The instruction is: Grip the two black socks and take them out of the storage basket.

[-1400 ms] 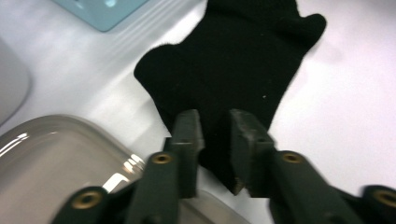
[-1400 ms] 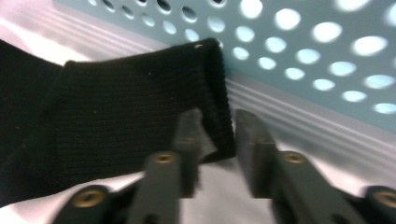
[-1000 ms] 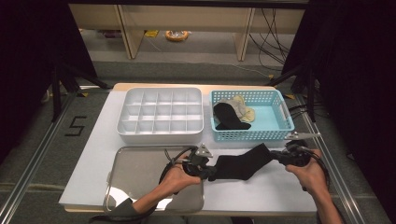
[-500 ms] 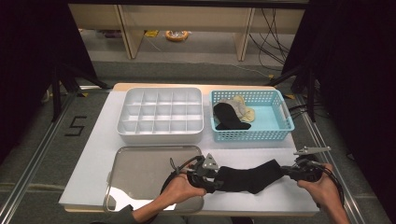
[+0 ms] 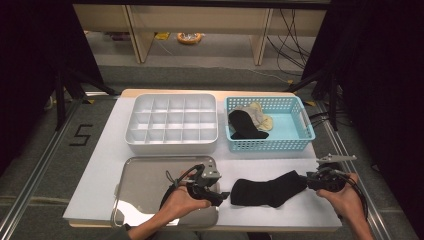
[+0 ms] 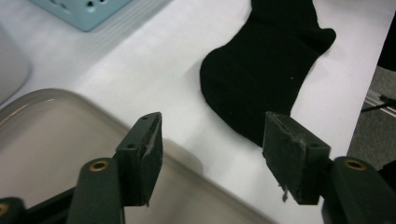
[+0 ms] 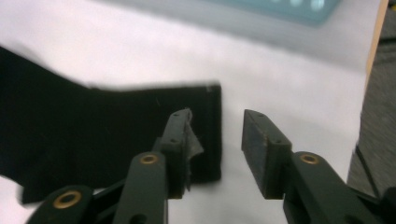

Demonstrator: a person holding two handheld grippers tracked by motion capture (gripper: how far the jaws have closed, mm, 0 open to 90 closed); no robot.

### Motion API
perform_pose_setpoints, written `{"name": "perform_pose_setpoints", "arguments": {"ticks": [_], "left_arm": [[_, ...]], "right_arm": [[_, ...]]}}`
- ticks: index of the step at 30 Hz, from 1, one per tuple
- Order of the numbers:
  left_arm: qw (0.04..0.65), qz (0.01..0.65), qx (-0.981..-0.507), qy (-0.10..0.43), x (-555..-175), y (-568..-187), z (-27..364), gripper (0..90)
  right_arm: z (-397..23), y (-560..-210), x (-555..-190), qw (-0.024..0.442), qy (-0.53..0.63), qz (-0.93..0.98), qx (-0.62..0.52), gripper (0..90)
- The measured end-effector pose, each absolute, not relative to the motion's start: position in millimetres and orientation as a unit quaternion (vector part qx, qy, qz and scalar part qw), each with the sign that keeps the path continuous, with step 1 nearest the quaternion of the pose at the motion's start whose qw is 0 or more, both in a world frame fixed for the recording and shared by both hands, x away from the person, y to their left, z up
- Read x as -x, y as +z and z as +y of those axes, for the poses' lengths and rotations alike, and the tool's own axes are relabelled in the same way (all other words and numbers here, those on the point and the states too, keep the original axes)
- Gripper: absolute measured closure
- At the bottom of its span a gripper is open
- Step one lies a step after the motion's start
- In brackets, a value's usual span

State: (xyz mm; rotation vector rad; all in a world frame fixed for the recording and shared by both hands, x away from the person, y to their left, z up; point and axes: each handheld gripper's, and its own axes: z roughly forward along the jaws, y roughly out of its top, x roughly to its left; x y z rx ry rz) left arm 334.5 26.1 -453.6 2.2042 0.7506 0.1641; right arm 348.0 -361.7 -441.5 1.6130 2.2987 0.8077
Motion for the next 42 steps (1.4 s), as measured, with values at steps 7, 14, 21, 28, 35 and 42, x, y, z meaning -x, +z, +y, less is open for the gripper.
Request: {"name": "perform_pose_setpoints", "arguments": {"ticks": [7,14,21,28,35,42], "left_arm": [[0.400,0.301,-0.862,0.080,-327,-454,47,33.7],[0.406,0.314,-0.855,0.078,-322,-458,62,31.9],[0.404,0.328,-0.849,0.085,-317,-458,81,30.5],[0.401,0.333,-0.849,0.093,-316,-460,87,27.6],[0.405,0.330,-0.848,0.092,-316,-459,92,25.2],[0.409,0.328,-0.847,0.091,-316,-458,92,24.6]], "right_arm": [[-343,-408,-360,0.156,0.334,0.787,-0.494,54.2],[-296,-373,-389,0.174,0.350,0.795,-0.464,52.1],[-261,-360,-443,0.167,0.331,0.809,-0.456,51.7],[-238,-367,-496,0.153,0.322,0.806,-0.473,51.8],[-231,-374,-532,0.142,0.321,0.803,-0.482,49.6],[-226,-382,-563,0.131,0.322,0.792,-0.502,41.1]]}}
